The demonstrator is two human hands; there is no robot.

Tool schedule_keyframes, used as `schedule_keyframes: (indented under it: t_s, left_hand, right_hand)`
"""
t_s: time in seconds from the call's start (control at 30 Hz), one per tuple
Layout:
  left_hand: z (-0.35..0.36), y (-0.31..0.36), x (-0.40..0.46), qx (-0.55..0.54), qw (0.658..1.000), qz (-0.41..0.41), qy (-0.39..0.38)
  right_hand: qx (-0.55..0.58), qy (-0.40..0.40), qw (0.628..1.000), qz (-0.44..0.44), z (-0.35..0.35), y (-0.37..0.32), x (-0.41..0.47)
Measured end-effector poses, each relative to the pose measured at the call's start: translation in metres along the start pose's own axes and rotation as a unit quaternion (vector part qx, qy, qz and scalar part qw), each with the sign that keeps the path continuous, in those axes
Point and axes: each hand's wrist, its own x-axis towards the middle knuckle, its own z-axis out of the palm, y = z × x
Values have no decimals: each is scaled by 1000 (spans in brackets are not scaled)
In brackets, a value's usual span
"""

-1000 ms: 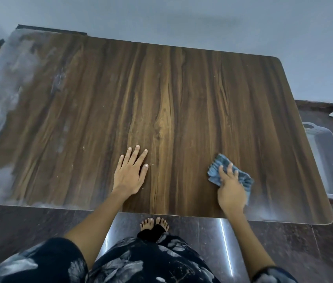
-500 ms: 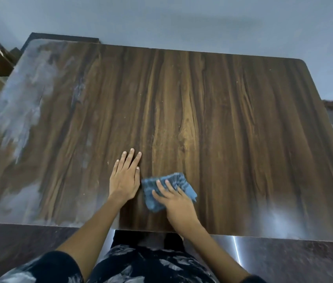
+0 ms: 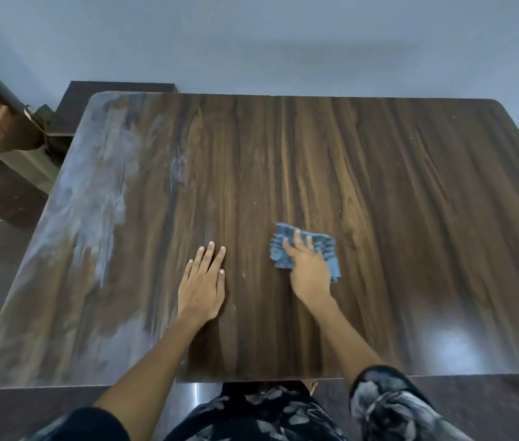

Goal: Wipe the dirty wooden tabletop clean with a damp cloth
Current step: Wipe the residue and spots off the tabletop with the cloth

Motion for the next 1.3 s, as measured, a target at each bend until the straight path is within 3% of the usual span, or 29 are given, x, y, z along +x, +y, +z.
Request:
schedule_keyframes:
  t_s: [0.17,0.23,0.37,0.47,0.53,0.67,0.87,0.97,1.17,1.3]
  left_hand:
    - [1,9,4,-59,998,-33,4]
    - [1,13,8,-79,996,-42,8]
    - [-4,7,17,-108,993,-46,31]
    - [-6,7,24,-108,993,-42,26]
    - [-7,12,30,-106,993,-40,22]
    - [-9,28,53,-93,995,-28,9]
    - [-14,42,103,-82,996,-14,-22]
    - [-16,46,124,-82,996,-21,-29]
    - [-17,60,144,-139,989,-54,-13]
    - [-8,80,138,-129,990,-54,-25]
  right_hand:
    - [-52,-47,995,-76,12,-52,-25]
    - [-69,-65,983,-156,16,-54,-45]
    - [-119,-94,935,-319,30,-26,-83]
    - [-114,-109,913,-376,21,7,-76]
    - [-127,-61,923,-357,7,20,-52]
    - [-104,-11,972,-210,-18,35,25]
    - [-85,-10,996,-39,-50,19,158]
    - [-68,-28,996,-44,-54,-7,184]
    - [-35,-30,977,-207,-37,-19,109]
    - [51,-4,991,-120,-35,12,82]
